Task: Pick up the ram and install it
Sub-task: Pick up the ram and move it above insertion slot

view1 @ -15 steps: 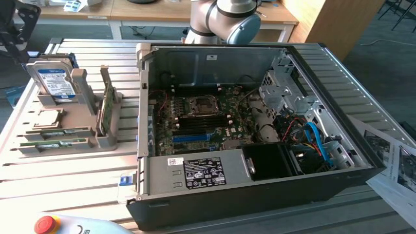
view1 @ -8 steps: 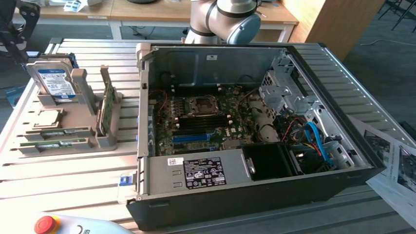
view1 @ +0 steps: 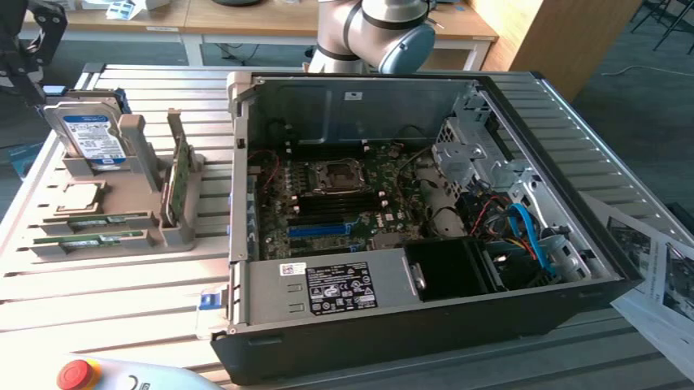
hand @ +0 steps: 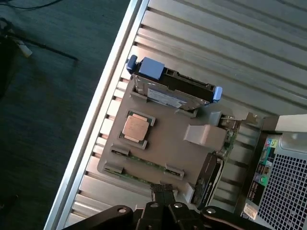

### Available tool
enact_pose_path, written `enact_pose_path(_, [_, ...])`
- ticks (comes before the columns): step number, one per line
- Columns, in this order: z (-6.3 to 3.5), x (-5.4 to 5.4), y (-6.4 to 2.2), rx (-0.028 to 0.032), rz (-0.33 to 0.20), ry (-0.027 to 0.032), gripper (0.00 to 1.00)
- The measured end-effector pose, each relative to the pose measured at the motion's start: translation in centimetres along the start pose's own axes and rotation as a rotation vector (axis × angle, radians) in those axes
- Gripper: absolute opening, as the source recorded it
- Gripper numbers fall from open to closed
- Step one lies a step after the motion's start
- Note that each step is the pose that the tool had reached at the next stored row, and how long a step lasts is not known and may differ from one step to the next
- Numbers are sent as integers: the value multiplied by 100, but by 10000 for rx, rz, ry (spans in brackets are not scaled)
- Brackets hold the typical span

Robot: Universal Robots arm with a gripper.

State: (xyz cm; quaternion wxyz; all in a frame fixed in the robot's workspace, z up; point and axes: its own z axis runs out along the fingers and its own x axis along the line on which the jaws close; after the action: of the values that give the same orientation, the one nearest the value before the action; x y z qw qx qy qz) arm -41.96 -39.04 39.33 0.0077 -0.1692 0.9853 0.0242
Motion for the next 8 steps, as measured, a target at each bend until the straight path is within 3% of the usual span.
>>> enact_pose_path(8, [0, 0, 0, -33, -1434, 65, 11])
